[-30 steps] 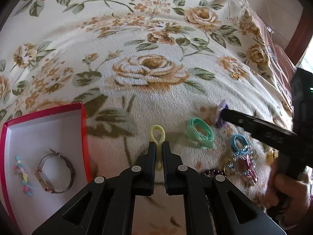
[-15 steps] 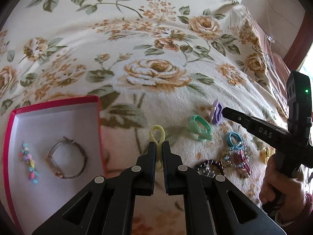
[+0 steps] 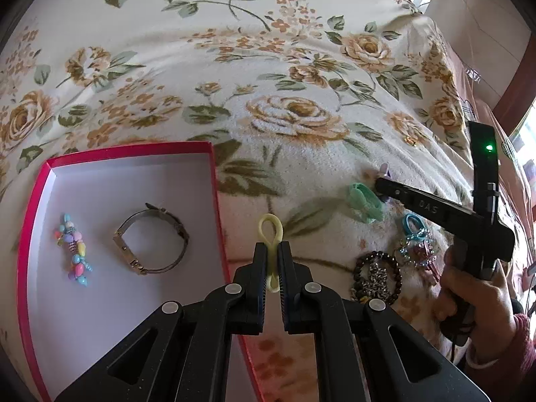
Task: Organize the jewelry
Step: 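Carry both hair ties into the red box while both tools open to release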
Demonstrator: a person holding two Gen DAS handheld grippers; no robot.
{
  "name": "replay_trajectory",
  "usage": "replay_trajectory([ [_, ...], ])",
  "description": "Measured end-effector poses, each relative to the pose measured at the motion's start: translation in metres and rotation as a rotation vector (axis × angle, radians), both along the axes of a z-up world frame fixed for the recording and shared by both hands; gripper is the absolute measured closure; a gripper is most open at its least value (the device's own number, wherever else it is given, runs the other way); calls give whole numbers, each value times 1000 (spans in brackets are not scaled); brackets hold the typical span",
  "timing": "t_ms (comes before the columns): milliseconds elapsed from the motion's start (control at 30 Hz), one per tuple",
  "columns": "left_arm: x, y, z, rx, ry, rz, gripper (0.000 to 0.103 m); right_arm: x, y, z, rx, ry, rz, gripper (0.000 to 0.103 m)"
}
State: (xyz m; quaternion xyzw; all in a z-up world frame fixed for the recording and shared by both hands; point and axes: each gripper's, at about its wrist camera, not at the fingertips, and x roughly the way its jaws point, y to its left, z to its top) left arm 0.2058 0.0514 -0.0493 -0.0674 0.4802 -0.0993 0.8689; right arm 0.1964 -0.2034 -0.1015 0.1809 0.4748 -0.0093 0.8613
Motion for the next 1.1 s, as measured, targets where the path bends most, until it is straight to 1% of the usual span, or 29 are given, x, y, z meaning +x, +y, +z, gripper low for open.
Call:
replay_trajectory([
  [133, -3, 6, 1, -6, -8, 10, 97, -7, 3, 9, 24, -28, 14, 93],
  [267, -11, 19, 5, -6, -20, 37, 97, -11, 20, 25, 63, -68, 65, 93],
  [467, -34, 51, 12, -13, -37, 104, 97, -13, 72, 52, 115, -130, 203, 93],
  [733, -69, 99, 19, -8, -46, 197, 97, -14, 147, 71, 170, -151, 378, 93],
  [900, -81, 120, 15, -4, -31, 242, 97, -14, 190, 69, 169, -136, 476, 93],
  [1100, -78, 132, 1, 3, 0, 275, 97, -13, 226, 48, 145, -70, 550, 93],
])
